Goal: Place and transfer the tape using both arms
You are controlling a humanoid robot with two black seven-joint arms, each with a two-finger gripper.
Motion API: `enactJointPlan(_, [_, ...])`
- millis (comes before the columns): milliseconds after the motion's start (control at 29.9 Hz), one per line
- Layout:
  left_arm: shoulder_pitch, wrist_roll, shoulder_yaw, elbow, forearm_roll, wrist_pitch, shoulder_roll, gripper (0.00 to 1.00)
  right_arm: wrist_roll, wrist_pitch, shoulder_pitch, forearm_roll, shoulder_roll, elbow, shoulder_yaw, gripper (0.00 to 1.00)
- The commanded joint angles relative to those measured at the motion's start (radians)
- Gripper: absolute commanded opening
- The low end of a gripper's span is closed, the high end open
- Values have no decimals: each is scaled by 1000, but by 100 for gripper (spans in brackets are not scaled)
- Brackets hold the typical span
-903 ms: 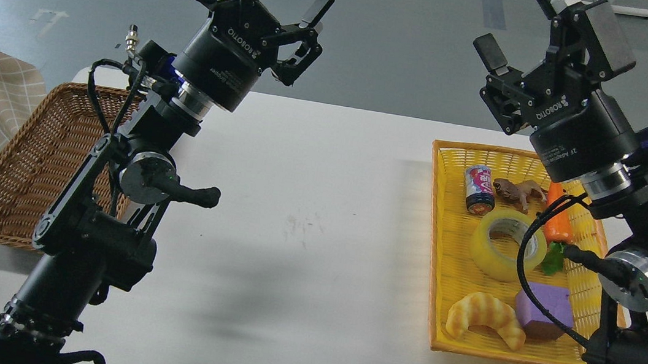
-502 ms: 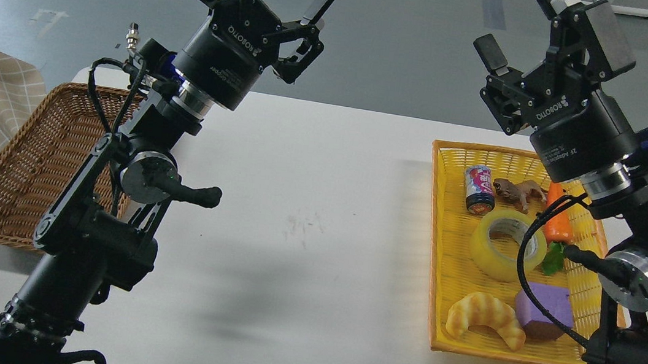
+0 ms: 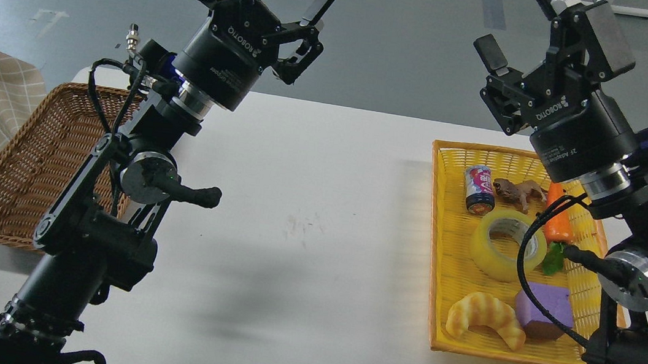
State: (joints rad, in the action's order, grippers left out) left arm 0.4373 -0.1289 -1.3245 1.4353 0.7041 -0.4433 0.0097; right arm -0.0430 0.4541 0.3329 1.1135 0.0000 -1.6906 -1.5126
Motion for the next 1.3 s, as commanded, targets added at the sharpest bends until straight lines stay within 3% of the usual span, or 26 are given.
enactJointPlan(0, [0, 0, 1, 1, 0, 0, 0, 98, 0, 0, 0, 0, 0, 0, 0, 99])
enactJointPlan(1271, [1, -2, 1, -1, 0, -2, 0, 98, 0, 0, -2, 0, 0, -3, -1, 99])
